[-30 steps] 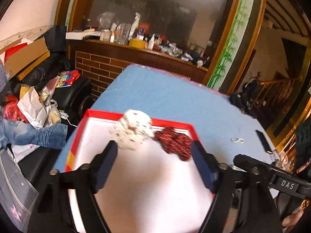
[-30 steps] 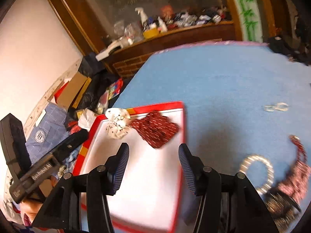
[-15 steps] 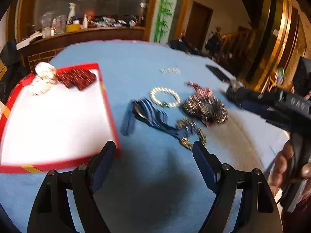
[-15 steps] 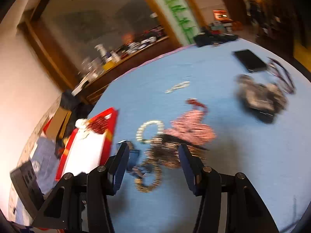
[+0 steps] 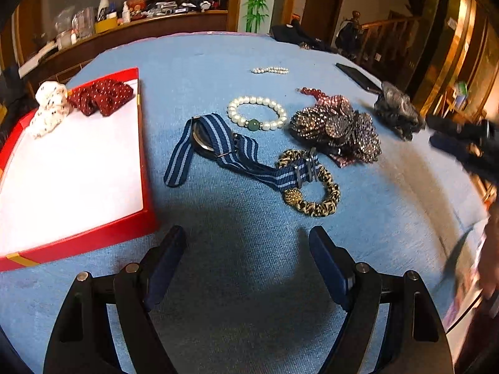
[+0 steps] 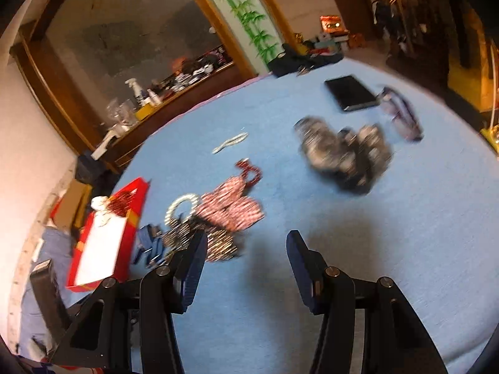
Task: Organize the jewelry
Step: 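Move the right tool back to the pile and grasp the grey sheer scrunchie, then grasp the dark rhinestone hair clip with the left tool while the right tool holds the grey scrunchie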
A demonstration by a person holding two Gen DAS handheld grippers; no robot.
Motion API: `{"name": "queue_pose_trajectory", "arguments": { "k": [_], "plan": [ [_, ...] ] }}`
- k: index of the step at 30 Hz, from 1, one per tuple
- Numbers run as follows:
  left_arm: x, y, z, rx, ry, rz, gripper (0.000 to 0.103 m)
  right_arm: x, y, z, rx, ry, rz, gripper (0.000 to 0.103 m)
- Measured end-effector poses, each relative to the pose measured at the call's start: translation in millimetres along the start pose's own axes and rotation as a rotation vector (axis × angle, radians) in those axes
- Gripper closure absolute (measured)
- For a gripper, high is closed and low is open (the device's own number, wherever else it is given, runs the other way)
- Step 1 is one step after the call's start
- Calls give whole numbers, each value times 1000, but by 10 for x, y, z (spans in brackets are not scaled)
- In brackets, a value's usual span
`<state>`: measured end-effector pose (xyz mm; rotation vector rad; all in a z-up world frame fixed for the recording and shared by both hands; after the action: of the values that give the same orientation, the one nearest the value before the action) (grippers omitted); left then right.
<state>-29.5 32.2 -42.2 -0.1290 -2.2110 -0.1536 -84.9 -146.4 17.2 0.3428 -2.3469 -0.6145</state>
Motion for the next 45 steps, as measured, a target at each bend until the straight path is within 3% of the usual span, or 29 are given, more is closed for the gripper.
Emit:
{"name": "queue_pose_trajectory", "arguments": {
  "k": [4,7,11,17,18,20,22,23,25,30,37,42,45],
  "plan": [
    [-48,-157,26,-92,32,-22,8,131,-252,-313,-16,-38,68,43],
    [-58,-170,28,-94,37,-19,6,157,-368,-560,26,-62,131,25],
    [-65,-201,42,-103,52,-14,0,-44,-541,-726,60,-10,180,25],
    [-65,-205,43,-103,64,-20,0,-402,-842,-650,43,80,277,26],
    [-63,-204,46,-104,63,-23,0,-429,-881,-617,27,83,273,28],
    [-63,-209,46,-101,64,-26,0,-460,-928,-573,11,76,264,57],
    [-64,-208,44,-101,67,-27,0,-474,-950,-544,5,79,257,74],
    [-61,-207,43,-97,66,-28,0,-454,-949,-542,3,63,241,82],
    [-26,-224,39,-96,66,-3,4,-413,-920,-553,6,32,209,87],
    [218,-218,-242,-1,-11,63,8,-231,-723,-638,34,-81,82,88],
    [263,-552,-744,-25,-78,95,9,-204,-632,-656,55,-95,40,88],
    [-16,-941,-847,-103,-34,80,9,-213,-617,-659,65,-94,30,88],
    [-172,-1028,-873,-93,-21,23,9,-204,-604,-663,70,-97,22,88]
  ]
}}
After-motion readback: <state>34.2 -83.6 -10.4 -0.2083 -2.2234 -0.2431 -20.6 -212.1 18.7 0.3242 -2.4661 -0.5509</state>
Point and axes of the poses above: each gripper's, at about its wrist camera, not at the fingertips, and x roughly against the way its jaws point, y to its left, z to its underside, the point moved 6 cm from there along -x, roughly the way its jaws point, and after that the axes turned 10 degrees about -z, right-handed, at the moved point
